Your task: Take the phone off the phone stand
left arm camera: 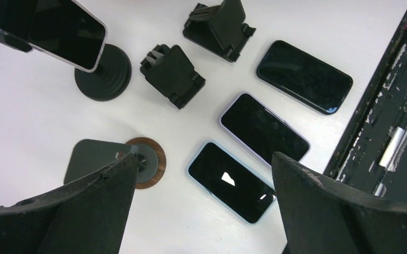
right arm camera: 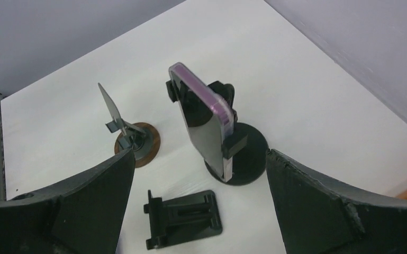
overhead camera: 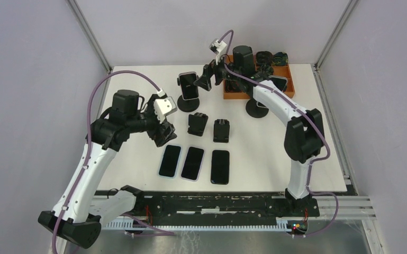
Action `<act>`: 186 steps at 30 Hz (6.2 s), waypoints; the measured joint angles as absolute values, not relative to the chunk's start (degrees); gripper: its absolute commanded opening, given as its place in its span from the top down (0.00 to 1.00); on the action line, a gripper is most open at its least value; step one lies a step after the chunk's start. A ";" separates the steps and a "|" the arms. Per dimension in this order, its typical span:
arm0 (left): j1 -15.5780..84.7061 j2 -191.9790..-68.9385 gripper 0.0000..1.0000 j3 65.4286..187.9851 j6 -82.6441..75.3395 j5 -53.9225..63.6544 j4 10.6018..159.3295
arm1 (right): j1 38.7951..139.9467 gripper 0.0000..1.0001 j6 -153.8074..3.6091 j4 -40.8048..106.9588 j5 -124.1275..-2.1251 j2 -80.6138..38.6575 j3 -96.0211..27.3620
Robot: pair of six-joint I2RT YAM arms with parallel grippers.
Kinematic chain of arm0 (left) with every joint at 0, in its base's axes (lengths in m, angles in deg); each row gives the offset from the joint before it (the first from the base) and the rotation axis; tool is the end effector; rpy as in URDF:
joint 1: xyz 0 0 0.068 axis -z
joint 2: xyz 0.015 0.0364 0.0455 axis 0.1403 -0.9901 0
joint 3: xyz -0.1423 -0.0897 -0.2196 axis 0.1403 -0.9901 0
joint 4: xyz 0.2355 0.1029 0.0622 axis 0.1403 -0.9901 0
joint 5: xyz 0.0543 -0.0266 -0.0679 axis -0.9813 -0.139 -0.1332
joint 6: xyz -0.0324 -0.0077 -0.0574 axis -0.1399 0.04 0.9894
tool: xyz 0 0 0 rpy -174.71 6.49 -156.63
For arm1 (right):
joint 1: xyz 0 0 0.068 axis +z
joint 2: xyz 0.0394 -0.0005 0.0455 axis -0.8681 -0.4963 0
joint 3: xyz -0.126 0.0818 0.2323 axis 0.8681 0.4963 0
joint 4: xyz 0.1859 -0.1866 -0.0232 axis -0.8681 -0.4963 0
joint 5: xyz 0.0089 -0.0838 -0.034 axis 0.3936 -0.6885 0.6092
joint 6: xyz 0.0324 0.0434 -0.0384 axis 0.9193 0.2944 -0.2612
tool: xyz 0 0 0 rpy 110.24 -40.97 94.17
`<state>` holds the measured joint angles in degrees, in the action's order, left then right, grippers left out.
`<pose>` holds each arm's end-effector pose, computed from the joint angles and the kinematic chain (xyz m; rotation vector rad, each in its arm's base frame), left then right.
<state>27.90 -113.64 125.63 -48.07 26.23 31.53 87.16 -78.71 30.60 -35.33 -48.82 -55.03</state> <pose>0.1820 -0.0933 0.3794 1.2061 1.8185 -0.4514 0.4094 0.2421 0.3398 -0.8149 1.7106 0.9309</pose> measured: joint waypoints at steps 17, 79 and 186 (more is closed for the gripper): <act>27.90 -110.47 0.00 123.51 -50.59 28.70 21.11 | 87.16 0.11 -75.87 46.08 -22.26 -67.33 -69.78; 27.90 -107.08 0.00 122.15 -50.69 29.36 23.05 | 85.89 1.00 -51.30 62.58 -23.83 -66.09 -62.09; 24.69 -104.94 0.98 117.13 -46.15 68.77 41.56 | 114.37 0.98 -20.88 76.48 -39.59 -17.09 -23.01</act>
